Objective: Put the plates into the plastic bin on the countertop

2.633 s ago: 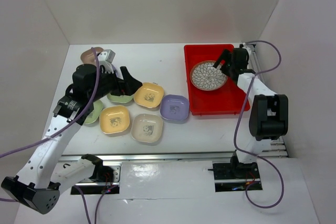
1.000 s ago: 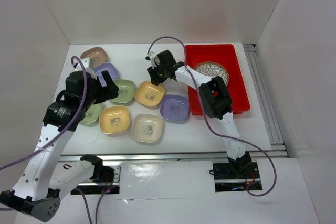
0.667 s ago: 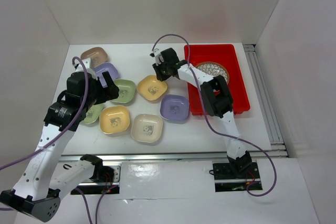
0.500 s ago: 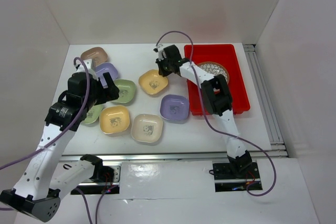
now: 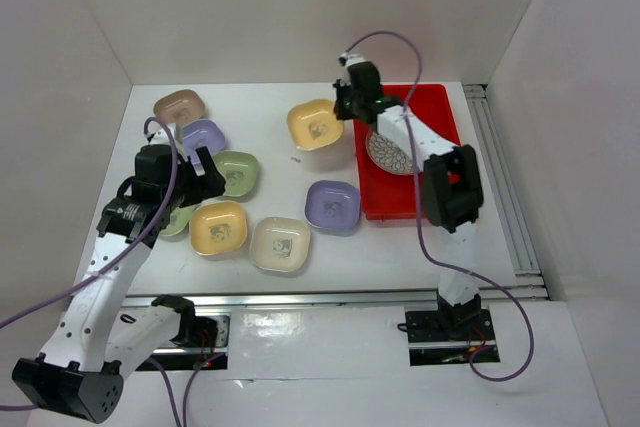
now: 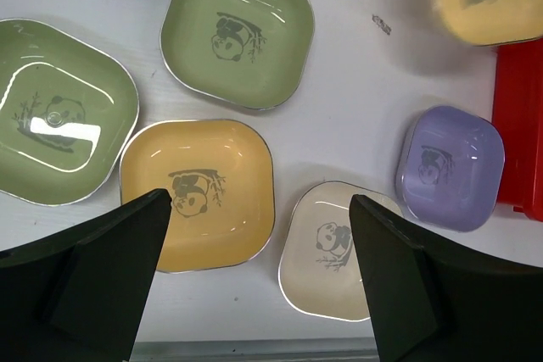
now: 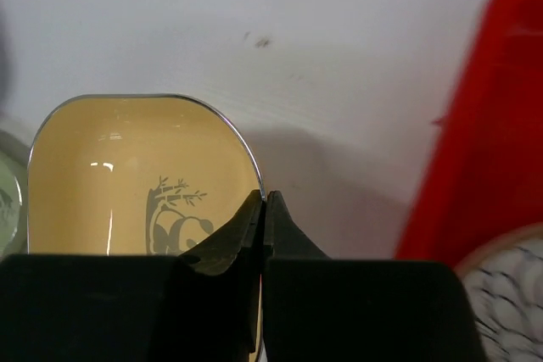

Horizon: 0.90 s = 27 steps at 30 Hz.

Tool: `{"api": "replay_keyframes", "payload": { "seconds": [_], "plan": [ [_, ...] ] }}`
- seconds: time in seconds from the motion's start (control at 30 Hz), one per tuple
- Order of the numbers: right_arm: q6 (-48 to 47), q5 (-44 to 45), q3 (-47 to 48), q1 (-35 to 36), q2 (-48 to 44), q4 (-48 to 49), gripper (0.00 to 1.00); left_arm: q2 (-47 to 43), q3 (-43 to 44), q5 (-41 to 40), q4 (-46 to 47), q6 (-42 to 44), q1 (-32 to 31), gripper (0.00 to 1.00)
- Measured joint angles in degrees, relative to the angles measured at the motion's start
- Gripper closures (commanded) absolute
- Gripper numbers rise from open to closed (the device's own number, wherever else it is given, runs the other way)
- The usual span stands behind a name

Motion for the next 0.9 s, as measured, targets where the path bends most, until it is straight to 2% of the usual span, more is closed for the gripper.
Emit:
{"api": "replay_keyframes", "payload": {
  "seconds": [0.2,0.3,0.43,0.63,0.67,0.7,0.73,0.77,0.9],
  "plan": [
    [2.29,3.41,-14.84,-9.03,-20.13,7.8,1.0,0.09,-0.35,2.51,1.22,0.0,1.77,0.0],
    [2.91,4.2,-23.08,-14.71,-26.58,12.17,1.0,0.09,-0.57,3.48,1.81,0.13,1.86,0.0],
    [3.32,4.68,-31.45,-20.37,-27.65,15.19,1.0,0.11,-1.16,4.79,2.32,0.15,1.86,0.0],
    [5.01,2.67,-39.85,-23.32,-24.72,17.42,0.99,0.11,-1.49,6.25,2.58,0.15,1.86,0.0],
    [5.07,2.45,-40.02,-23.56,-24.02,17.57,0.94,0.11,-1.51,6.49,2.6,0.15,1.86,0.0],
    [5.18,2.25,-40.02,-23.76,-23.34,17.94,0.83,0.11,-1.51,6.86,2.62,0.15,1.86,0.0],
    [5.44,2.16,-40.0,-23.87,-22.77,18.49,0.54,0.11,-1.51,7.1,2.64,0.15,1.86,0.0],
    [5.55,2.12,-39.98,-23.96,-22.34,18.93,0.02,0.11,-1.51,7.32,2.71,0.15,1.86,0.0],
    [5.35,3.76,-39.93,-23.96,-22.1,20.24,0.0,0.13,-1.51,8.37,3.02,0.15,1.86,0.0]
  ]
}}
